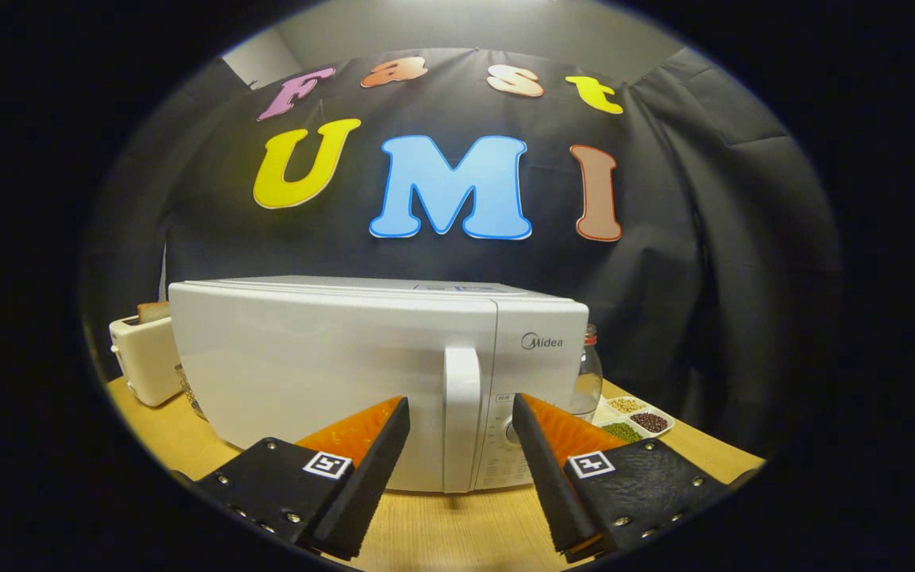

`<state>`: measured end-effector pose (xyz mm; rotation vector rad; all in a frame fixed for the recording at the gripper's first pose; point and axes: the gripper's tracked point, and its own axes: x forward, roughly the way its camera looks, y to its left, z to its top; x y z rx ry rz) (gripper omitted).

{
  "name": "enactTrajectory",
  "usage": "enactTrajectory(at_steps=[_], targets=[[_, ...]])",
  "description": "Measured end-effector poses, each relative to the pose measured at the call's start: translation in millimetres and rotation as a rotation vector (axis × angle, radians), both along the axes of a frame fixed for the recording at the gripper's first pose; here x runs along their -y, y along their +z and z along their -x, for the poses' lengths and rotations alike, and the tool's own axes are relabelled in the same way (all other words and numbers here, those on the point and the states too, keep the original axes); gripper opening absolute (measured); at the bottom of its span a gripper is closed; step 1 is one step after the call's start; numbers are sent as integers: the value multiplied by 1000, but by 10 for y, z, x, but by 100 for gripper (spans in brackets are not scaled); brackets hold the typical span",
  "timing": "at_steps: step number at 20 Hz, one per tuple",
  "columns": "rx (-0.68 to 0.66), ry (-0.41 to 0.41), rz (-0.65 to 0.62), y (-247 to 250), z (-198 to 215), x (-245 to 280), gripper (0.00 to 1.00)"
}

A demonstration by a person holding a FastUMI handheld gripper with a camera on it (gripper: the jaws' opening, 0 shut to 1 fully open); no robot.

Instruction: Open the microwave, put the food inside, and close the microwave door.

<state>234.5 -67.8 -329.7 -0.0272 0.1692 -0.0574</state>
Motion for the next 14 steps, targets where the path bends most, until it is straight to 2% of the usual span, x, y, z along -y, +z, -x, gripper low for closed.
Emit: enactTrajectory(at_steps=[3, 5, 6, 7, 11, 12, 14], targets=[[-8, -7, -2, -119, -91, -2, 78], [0, -20, -3, -139, -186, 40, 78], [-6, -20, -2, -156, -203, 50, 59], [-11, -20, -20, -176, -232, 55, 47], [-15, 4, -65, -163, -176, -18, 25], [-30, 18, -86, -170, -180, -24, 25], [-39, 53, -117, -176, -180, -26, 16]])
